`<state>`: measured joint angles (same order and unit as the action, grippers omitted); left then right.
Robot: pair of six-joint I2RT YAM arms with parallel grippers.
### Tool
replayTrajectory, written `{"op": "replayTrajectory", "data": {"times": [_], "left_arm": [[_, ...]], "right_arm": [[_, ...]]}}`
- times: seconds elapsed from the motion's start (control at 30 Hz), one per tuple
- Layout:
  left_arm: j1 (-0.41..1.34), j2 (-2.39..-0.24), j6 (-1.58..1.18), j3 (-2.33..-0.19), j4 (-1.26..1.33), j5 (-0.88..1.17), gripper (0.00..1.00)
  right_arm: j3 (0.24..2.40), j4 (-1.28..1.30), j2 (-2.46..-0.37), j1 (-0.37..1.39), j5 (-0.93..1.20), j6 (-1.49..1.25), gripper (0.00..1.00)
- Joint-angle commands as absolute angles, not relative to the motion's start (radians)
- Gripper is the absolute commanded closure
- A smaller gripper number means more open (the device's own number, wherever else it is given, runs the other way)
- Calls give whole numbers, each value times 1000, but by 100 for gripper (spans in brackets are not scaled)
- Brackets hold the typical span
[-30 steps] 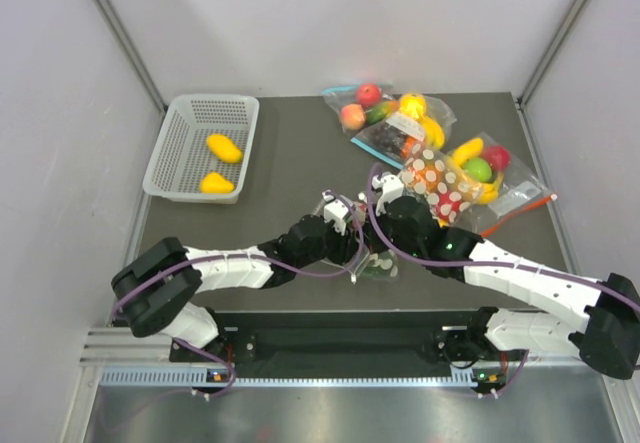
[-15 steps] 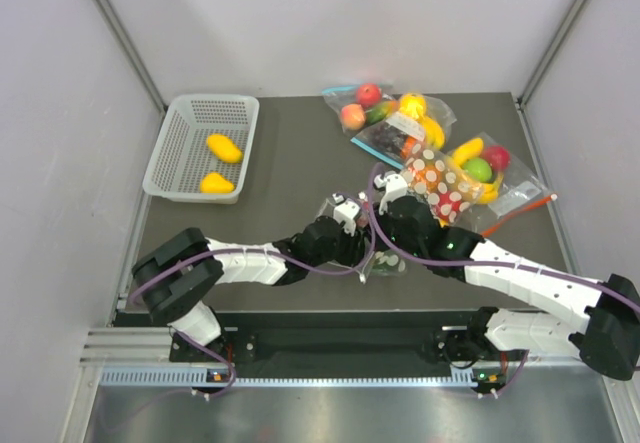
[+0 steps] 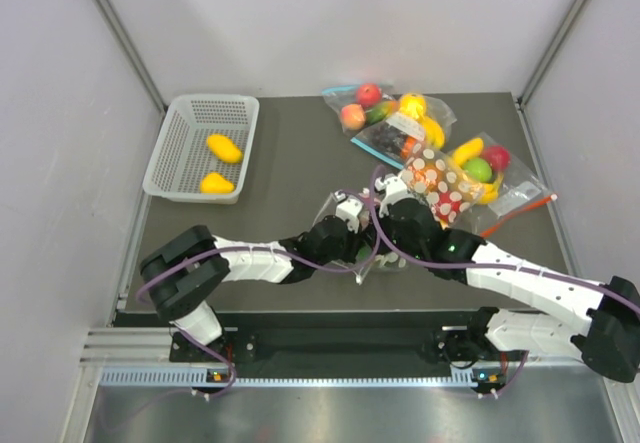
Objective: Open the zip-top bag and remove the fake food
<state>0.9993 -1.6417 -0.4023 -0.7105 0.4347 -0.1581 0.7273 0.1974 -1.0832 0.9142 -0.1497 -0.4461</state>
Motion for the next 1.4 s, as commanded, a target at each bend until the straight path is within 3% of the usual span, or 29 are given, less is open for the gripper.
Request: {"op": "replayTrajectory", "data": {"times": [0.0,0.43,0.83,0.9,0.93,0.97,1.07,1.17,1.37], "left_arm": [[997,-1574,-385,-715,420,-193,100],[996,-1218,-379,-603,348,-136,100],[884,-1180,-391,-580,394,-152,100],[867,-1189,-393,-574,411,-144,100],[862,-1195,-394,-574,428,-143,100],[858,-1198,-394,-574,431,-144,100],[813,-1204,-411,-572,443,-120,100],[755,-1206,-439,-574,446,-58,100],[715,-1184,-465,-595,388,34,100]], "right_arm": [[729,138,-1042,931,-115,-457,100],[721,173,-1038,913,-178,-453,100],[698,204,-985,923,-132,-445,100],[695,207,-956,931,-112,-437,94],[692,207,-944,934,-109,-439,76],[689,206,-918,937,-106,-439,63],[669,190,-868,957,-103,-428,40],[637,164,-836,968,-97,-408,35],[591,95,-920,979,-77,-331,34]]}}
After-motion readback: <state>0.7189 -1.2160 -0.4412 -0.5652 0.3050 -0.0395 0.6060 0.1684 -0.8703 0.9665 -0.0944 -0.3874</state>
